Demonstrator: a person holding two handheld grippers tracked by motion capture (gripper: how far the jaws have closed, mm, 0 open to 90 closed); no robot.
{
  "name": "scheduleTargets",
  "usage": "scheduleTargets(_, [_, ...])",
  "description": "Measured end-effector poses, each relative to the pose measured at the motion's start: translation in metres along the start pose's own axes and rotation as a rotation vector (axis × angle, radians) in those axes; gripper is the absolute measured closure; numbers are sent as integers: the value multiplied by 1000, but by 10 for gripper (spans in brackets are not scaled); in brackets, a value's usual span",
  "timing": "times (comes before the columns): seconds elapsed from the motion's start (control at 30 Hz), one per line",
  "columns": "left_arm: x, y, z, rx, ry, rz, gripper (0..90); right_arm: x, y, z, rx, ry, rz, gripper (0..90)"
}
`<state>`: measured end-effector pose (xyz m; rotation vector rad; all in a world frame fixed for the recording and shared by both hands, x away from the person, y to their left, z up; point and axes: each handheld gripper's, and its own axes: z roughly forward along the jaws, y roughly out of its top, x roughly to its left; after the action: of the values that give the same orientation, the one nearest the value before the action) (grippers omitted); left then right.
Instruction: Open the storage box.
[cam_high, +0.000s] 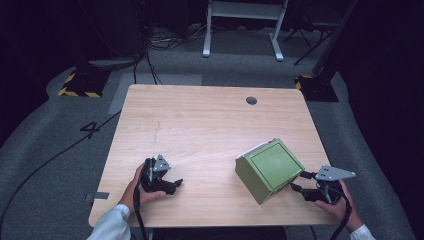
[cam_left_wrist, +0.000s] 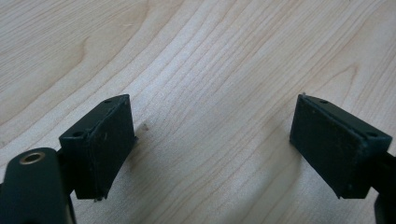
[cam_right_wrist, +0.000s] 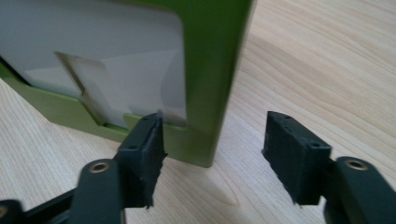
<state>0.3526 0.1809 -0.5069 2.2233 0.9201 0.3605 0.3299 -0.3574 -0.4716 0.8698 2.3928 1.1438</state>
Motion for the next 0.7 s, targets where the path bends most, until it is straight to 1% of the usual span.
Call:
scheduleTargets(0.03, [0,0,0,0,0,0,141,0,0,0,0,0,0,403])
scheduleTargets(0.07, [0,0,0,1,0,2,141,1,1,3,14,8,-11,417])
scheduleTargets(0.1, [1,1,0,3,0,4,141,1,1,4,10,28,-10,430])
scheduleTargets(0.13, [2,2,0,11,1,4,142,1,1,5,8,39,-11,431])
scheduleTargets(0.2, [3,5,2,13,0,0,145,1,1,5,8,39,-16,431])
scheduleTargets(0.27, [5,10,5,18,-1,-8,170,0,-1,4,4,37,-18,422])
scheduleTargets(0.3, [6,13,7,11,0,-18,202,1,-3,5,8,37,-19,405])
scheduleTargets(0.33, [6,17,10,18,-7,-17,220,1,-5,6,12,38,-20,394])
scheduleTargets(0.4, [6,26,15,21,-42,-14,212,3,-9,7,27,31,-36,374])
scheduleTargets(0.43, [5,32,18,13,-51,-6,216,3,-10,8,31,27,-44,365])
scheduleTargets(0.5, [2,45,23,4,-53,20,217,2,-15,8,39,30,-48,347])
scheduleTargets(0.53, [1,51,24,-14,-64,33,217,1,-17,8,42,29,-47,337])
scheduleTargets(0.57, [0,57,25,-32,-86,34,218,0,-20,7,48,18,-49,332])
scheduleTargets(0.6, [-1,63,27,-53,-89,43,218,-2,-22,8,50,15,-38,326])
scheduleTargets(0.63, [-4,70,28,-65,-91,46,224,-5,-25,8,51,11,-24,318])
scheduleTargets(0.67, [-6,76,30,-75,-96,61,231,-7,-27,9,53,3,-13,314])
scheduleTargets(0.7, [-7,81,32,-86,-99,64,231,-8,-29,10,57,-7,-5,313])
